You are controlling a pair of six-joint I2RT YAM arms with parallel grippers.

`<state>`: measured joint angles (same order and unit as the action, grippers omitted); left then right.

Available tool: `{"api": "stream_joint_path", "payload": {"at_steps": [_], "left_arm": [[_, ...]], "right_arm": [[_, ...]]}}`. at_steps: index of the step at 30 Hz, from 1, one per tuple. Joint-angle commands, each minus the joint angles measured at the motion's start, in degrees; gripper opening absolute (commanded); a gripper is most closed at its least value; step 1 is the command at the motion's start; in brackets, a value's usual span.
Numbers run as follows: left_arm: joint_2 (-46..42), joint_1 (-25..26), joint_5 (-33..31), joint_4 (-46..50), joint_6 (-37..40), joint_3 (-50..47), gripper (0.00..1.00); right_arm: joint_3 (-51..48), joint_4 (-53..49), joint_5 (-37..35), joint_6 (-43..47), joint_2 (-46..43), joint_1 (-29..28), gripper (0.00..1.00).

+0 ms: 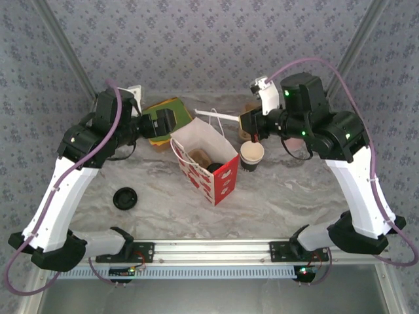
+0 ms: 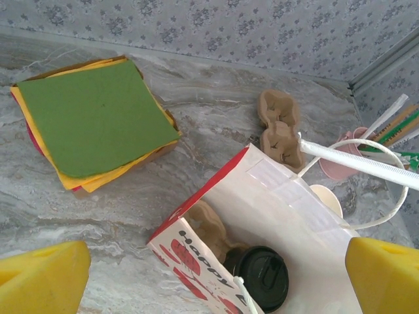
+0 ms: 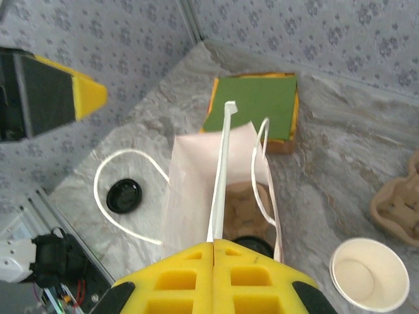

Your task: Pack the takeout coffee

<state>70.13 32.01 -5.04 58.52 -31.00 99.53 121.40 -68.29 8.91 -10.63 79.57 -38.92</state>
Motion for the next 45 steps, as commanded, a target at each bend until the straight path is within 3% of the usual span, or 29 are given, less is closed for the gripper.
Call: {"api": "stream_joint_path", "payload": {"at_steps": [1,12,30,33,34,36,42,45], "left_arm": [[-1.6,0.0,-0.4,0.1,-0.5,-0.5,1.0],[-3.1,0.0,-0.4,0.6,-0.9,-1.6,1.0],[-6.2,0.0,-1.5,2.3,-1.9,-4.2,1.0],[-6.5,0.0,-1.5,2.4,-2.0,-4.7,1.0],[-6.7,0.0,-1.6,2.5,-2.1,-4.9,1.0],[-6.8,0.1,-1.6,2.6,-2.2,-5.2,1.0],[-6.6,-0.5,-1.6,2.9,-2.3,-5.7,1.0],[-6.0,-1.6,-0.7,3.1,-2.3,-5.9,1.0]], "right_arm": [[-0.9,-4.6,-5.8,1.8,-0.3,-3.2,0.0],[-3.6,-3.1,-8.4,1.9,6.6,-10.3,0.0],[-10.4,6.3,-7.7,2.7,17.5,-11.6,0.0],[-10.2,6.5,-7.8,2.7,19.6,-12.1,0.33],[-9.7,6.1,-7.9,2.9,20.4,-12.2,0.37],[-8.5,5.2,-8.3,3.0,21.3,-12.3,0.43],[-5.5,3.8,-11.1,3.4,20.1,-12.3,0.44],[-3.7,3.1,-12.2,3.2,18.7,-12.1,0.5]]}}
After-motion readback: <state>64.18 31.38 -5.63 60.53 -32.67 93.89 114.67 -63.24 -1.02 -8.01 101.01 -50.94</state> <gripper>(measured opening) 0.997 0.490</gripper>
